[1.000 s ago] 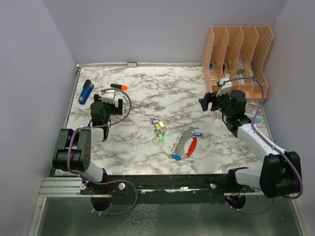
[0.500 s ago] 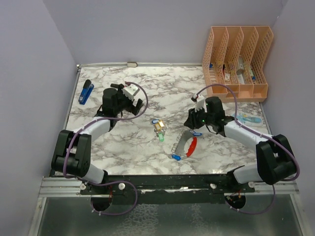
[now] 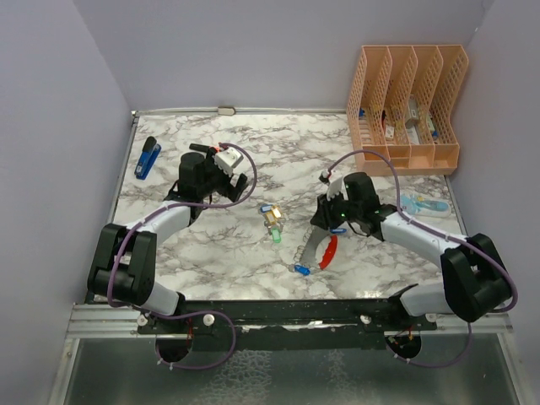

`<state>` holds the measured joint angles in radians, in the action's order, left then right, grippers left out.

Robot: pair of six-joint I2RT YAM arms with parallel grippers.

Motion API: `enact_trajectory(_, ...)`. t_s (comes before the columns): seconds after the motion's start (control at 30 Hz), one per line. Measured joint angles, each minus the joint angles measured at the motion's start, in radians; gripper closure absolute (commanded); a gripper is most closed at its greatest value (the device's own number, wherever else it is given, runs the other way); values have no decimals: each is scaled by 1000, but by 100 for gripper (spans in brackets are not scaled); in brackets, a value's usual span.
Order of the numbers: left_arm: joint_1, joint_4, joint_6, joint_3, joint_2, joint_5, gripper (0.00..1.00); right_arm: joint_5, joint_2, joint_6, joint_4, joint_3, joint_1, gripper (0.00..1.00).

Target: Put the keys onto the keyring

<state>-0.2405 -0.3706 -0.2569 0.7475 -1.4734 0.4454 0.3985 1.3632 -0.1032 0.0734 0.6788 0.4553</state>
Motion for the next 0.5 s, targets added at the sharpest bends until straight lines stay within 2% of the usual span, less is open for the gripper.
enact_trajectory(0.27,-4,3,0,0,0,1,8,-4,11,-10,13,-5,32,81)
enact_trajectory(0.5,-7,28,-5,0,0,28,8,-35,84,-21,55,-3,65,82)
